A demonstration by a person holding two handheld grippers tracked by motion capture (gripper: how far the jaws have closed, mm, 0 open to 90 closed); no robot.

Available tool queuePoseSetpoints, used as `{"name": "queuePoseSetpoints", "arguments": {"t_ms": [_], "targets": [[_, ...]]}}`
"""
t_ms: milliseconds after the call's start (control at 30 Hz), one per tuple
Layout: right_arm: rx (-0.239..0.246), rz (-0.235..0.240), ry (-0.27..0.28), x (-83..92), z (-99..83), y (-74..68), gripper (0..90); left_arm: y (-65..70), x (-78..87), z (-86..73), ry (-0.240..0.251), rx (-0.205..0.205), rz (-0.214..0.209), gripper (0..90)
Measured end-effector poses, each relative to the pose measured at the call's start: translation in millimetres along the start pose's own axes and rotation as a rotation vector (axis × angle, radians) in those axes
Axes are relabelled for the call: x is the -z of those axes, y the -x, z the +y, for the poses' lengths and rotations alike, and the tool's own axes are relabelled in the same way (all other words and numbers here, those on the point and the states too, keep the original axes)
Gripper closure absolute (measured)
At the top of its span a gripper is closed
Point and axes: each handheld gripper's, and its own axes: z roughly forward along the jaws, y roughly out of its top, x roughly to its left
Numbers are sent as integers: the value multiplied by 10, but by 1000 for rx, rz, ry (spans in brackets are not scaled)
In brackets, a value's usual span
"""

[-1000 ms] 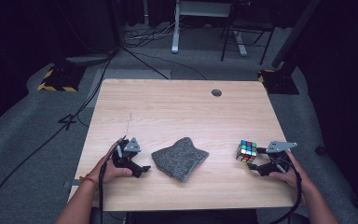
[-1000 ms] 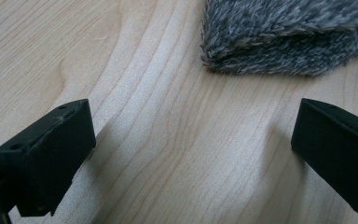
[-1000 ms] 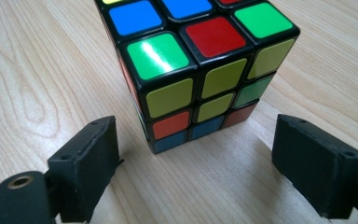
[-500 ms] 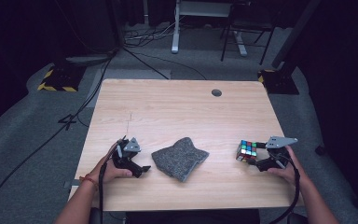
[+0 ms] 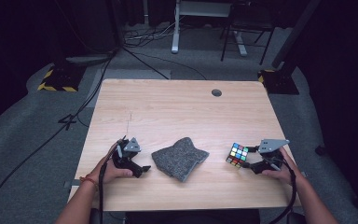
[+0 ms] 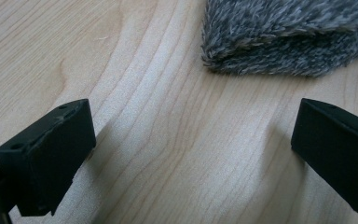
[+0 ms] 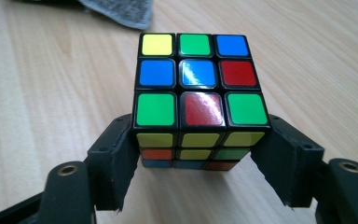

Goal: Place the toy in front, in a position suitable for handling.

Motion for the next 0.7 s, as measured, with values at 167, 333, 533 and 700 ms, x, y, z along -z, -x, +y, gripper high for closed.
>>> {"name": "queuePoseSetpoints", "arguments": {"t_ms": [167, 333, 533, 700], "targets": [[9, 2, -4, -77, 97, -106, 257, 0, 0, 0, 0, 0, 0, 1], [12, 19, -6, -119, 197, -151, 306, 6, -1, 1, 0, 3, 4, 1], [57, 75, -33, -167, 286, -297, 321, 14, 0, 0, 0, 7, 10, 2], [88, 93, -73, -219, 420, -404, 277, 15, 0, 0, 0, 8, 11, 2]]}}
